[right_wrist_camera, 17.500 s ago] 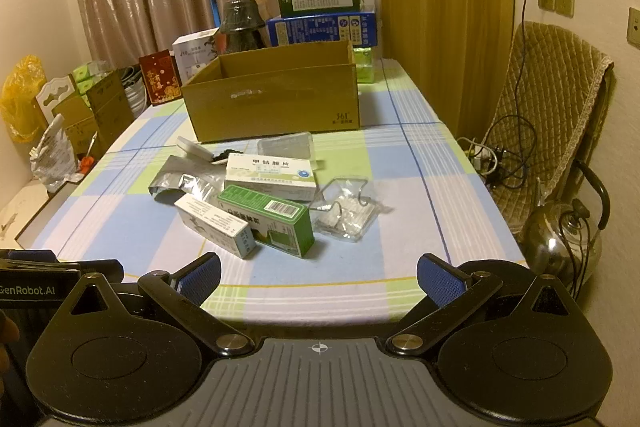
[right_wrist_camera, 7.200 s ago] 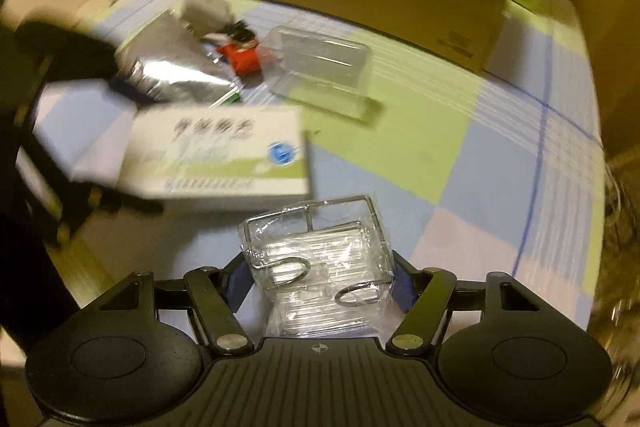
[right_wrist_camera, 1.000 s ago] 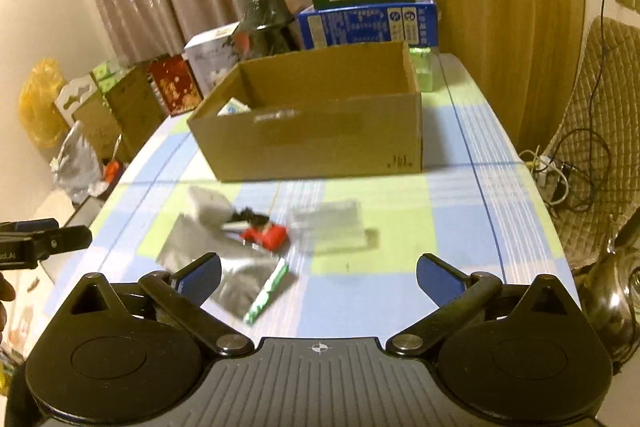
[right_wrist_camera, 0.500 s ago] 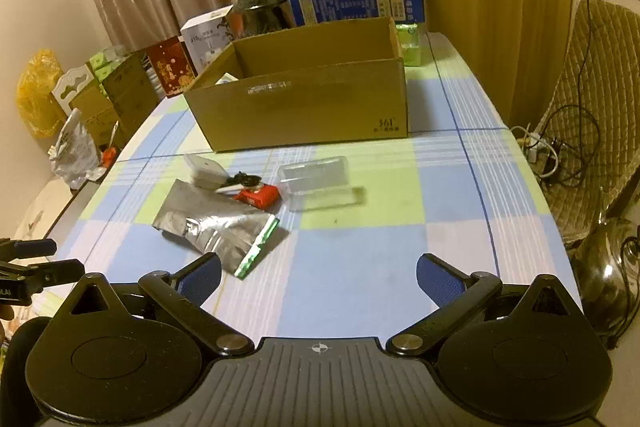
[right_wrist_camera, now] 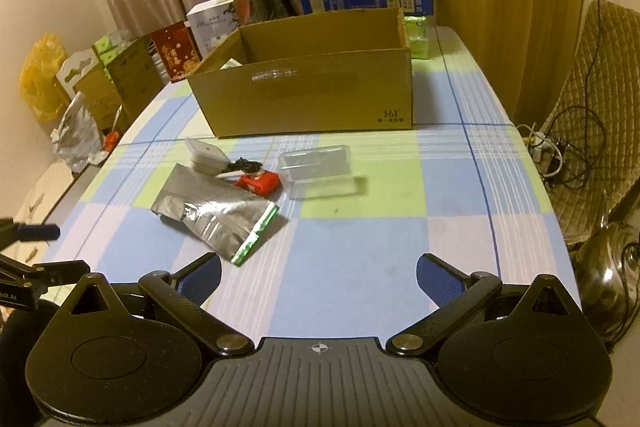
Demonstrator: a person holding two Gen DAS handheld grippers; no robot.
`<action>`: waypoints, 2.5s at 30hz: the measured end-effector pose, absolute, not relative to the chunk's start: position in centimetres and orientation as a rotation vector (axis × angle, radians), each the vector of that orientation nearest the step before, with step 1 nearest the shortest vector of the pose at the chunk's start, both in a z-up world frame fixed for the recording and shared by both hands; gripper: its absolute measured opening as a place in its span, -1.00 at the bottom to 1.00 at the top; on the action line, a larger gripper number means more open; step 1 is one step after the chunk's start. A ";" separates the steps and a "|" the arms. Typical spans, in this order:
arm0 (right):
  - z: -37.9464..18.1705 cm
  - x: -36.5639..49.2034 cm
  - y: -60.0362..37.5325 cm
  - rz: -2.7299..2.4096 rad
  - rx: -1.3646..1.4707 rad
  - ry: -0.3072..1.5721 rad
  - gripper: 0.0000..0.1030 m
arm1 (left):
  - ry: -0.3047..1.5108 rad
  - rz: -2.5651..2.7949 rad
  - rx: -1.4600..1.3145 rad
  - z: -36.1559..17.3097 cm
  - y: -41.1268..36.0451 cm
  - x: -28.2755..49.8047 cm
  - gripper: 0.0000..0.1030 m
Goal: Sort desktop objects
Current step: 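Withdraw both tools from the cardboard box back over the table, then grasp the silver foil pouch with the left tool while the right tool grasps the clear plastic case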
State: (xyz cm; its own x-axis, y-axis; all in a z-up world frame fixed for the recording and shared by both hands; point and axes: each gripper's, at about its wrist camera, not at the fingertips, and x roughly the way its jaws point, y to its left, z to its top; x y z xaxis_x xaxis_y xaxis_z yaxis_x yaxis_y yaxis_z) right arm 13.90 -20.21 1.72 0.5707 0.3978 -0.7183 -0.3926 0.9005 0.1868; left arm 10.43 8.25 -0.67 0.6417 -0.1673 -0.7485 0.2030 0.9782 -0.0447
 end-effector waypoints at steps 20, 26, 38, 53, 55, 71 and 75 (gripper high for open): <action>0.1 18.5 -14.8 0.800 -0.581 0.729 0.96 | 0.816 -0.605 0.640 -1.7 5.4 16.5 0.95; -1.8 22.0 -13.4 0.874 -0.672 0.738 0.96 | 0.828 -0.726 0.728 -3.2 4.4 20.3 0.87; -6.3 27.3 -10.4 1.009 -0.896 0.783 0.95 | 0.880 -0.897 0.867 -7.4 3.0 26.3 0.76; -9.9 31.3 -7.3 1.006 -0.961 0.943 -0.15 | 1.027 -0.957 0.835 -10.8 3.0 30.4 0.75; -9.7 31.2 -7.9 0.977 -0.900 0.984 -0.32 | 1.046 -0.945 0.809 -10.8 3.2 30.2 0.73; -6.9 25.4 -13.1 0.714 -0.365 1.167 -0.44 | 1.185 -0.767 0.299 -8.9 4.0 25.5 0.62; -7.3 24.4 -13.1 0.706 -0.340 1.165 -0.43 | 1.200 -0.704 0.241 -9.4 3.7 26.2 0.62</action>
State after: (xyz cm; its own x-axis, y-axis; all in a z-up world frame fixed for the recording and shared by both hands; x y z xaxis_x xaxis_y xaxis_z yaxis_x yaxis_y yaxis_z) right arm 24.41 -13.11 -7.30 0.2145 0.3281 -0.9200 -0.6636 0.7400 0.1092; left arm 26.17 3.68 -9.45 0.1828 -0.3701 -0.9108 0.6140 0.7665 -0.1882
